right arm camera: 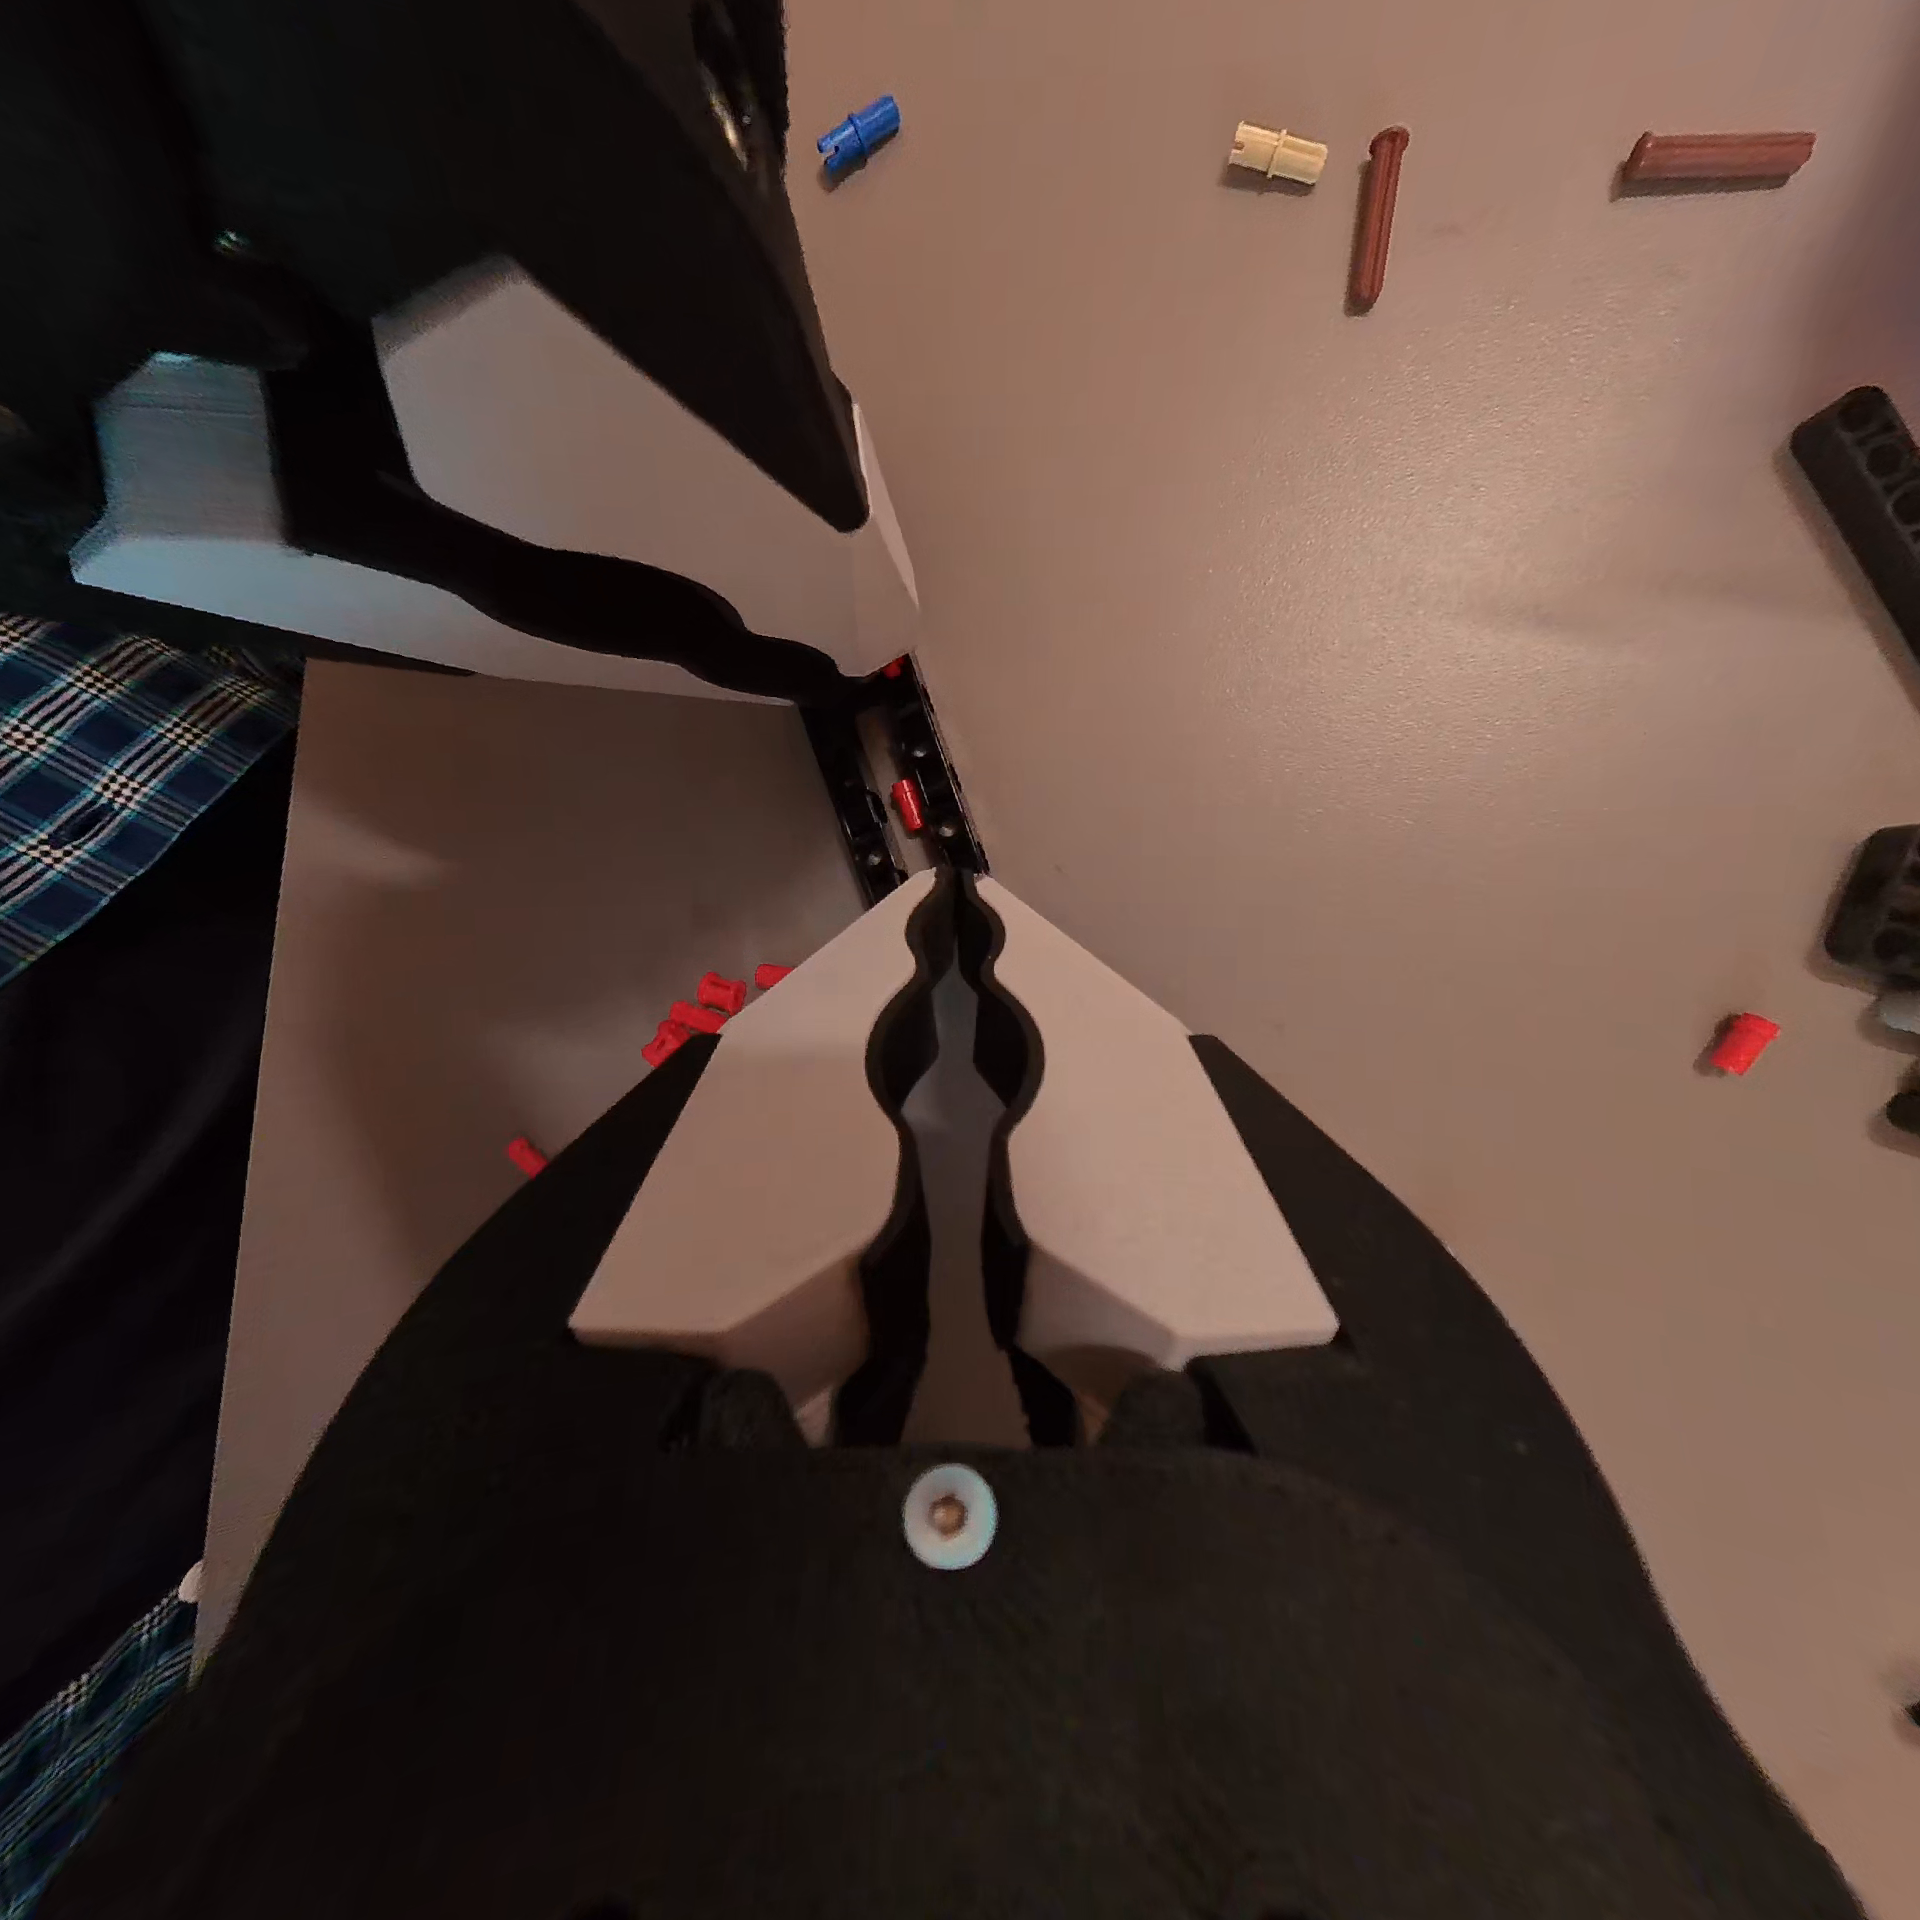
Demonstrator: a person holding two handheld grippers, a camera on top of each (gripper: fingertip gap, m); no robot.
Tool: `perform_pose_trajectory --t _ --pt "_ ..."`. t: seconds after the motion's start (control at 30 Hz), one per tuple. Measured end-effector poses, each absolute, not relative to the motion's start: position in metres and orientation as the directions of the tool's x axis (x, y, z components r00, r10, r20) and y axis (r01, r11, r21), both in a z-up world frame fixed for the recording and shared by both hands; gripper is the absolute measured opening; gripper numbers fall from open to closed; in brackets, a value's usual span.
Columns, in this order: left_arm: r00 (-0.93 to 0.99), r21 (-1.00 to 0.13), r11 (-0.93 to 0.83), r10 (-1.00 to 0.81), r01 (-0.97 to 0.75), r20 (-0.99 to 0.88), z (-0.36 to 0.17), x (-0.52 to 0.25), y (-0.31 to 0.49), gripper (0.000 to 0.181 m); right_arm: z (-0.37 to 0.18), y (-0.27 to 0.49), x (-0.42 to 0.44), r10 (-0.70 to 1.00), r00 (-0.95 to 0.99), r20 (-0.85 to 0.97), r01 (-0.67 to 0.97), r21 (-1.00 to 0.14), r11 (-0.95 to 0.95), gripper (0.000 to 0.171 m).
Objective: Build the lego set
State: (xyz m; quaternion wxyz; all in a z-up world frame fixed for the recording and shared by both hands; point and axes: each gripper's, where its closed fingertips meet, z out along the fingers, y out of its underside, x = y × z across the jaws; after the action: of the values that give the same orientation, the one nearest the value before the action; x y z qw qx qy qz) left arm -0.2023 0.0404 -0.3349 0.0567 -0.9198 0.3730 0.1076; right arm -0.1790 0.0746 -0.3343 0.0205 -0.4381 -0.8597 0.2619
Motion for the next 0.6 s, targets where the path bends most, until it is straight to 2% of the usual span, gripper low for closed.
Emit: perform_pose_trajectory --t 0.03,0.6 --pt "0.699 -0.024 -0.716 -0.674 -0.698 -0.24 -0.3349 -0.2022 0.0404 0.003 -0.3343 0.0746 -0.1791 0.764 -0.616 -0.194 0.742 -0.469 0.479 0.0" --pt "0.71 -0.026 -0.731 -0.653 -0.682 -0.263 -0.335 -0.2016 0.0408 0.003 -0.3345 0.0748 -0.179 0.761 -0.624 -0.178 0.732 -0.473 0.49 0.0"
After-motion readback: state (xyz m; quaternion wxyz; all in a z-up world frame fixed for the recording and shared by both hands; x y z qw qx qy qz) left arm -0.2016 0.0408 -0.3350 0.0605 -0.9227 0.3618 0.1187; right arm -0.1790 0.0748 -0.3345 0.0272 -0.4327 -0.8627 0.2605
